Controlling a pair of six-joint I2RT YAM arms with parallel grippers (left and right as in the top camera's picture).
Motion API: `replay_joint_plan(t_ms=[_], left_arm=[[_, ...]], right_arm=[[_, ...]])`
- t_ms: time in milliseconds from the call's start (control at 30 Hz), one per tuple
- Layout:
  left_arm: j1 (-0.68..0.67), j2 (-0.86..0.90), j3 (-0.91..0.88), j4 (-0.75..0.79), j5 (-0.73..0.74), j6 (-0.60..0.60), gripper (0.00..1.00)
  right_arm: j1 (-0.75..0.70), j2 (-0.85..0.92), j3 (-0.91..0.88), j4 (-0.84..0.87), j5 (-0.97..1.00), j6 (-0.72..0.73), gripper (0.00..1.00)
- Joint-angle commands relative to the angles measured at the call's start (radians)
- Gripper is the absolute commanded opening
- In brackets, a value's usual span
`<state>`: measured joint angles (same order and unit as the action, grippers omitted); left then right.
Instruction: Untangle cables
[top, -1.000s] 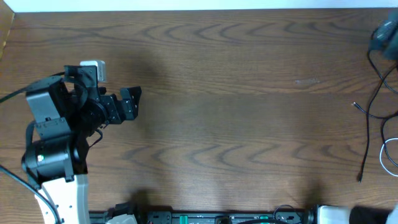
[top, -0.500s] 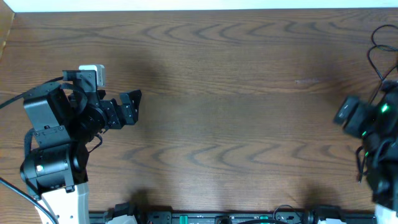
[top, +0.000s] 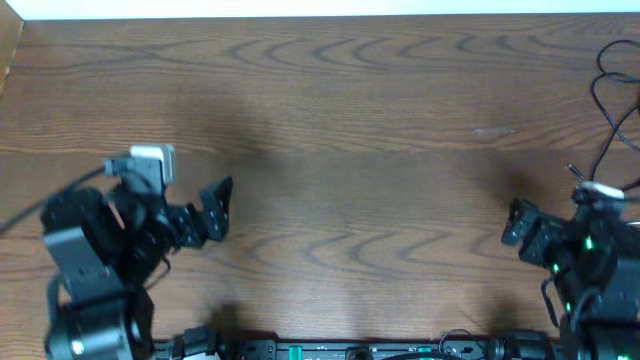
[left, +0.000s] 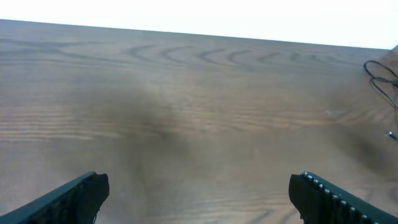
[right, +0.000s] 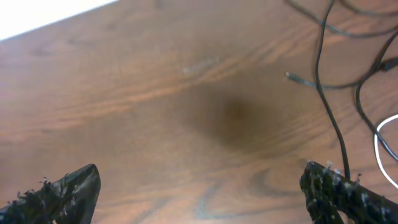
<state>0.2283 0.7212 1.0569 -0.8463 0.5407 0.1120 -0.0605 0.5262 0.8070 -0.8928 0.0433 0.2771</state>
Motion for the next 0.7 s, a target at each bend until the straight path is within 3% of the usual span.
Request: replay_joint_plan(t_ms=[0, 200, 400, 667], left_arm=[[0.002, -0.091, -0.120, 0.014, 0.002, 0.003, 0.98], [0.002, -0.292, -0.301, 0.055, 0.002, -0.031, 0.98], [0.002, -0.412, -0.379, -0.014, 0.002, -0.030, 0.98], [0.002, -0.475, -0.433, -0.025, 0.025, -0.031, 0.98]], right_arm=[[0.003, -0.074, -0.011, -0.010, -0.012, 0.012, 0.99], [0.003, -0.106, -0.033, -0.036, -0.051, 0.006, 0.99], [0.003, -0.130, -0.082, -0.065, -0.055, 0.007, 0.99], [0.003, -0.365, -0.102, -0.087, -0.012, 0.057, 0.99]])
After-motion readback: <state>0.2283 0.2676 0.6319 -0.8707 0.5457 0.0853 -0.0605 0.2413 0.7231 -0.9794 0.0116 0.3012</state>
